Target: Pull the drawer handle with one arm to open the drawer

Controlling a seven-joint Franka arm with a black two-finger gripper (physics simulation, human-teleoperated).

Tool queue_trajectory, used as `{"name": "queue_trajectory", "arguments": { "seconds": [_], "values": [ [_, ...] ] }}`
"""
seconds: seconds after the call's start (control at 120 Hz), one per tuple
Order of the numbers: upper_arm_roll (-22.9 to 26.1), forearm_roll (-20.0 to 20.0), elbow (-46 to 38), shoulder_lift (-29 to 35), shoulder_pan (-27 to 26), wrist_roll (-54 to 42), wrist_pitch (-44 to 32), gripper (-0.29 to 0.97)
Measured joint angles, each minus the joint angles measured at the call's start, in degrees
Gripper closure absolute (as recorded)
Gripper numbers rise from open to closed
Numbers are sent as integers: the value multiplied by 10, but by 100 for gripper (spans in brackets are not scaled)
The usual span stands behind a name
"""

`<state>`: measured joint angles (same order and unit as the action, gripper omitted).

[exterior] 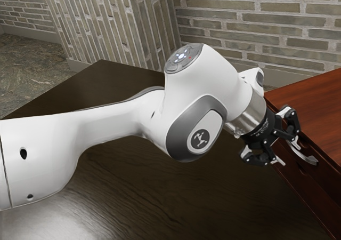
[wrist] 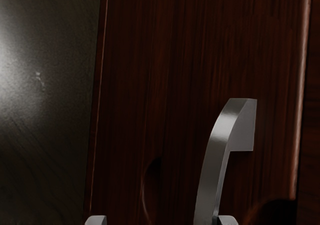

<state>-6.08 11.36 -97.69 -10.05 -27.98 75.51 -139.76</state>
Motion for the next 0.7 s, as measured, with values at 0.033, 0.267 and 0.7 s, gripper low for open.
{"name": "queue_trajectory", "arguments": {
  "seconds": [0.033, 0.267, 0.7],
  "values": [
    [0, 0, 0, 0, 0, 1, -1, 51],
    [-1, 0, -2, 3, 0, 4, 0, 68],
    [-5, -3, -50, 41, 2, 8, 5, 78]
  ]
}}
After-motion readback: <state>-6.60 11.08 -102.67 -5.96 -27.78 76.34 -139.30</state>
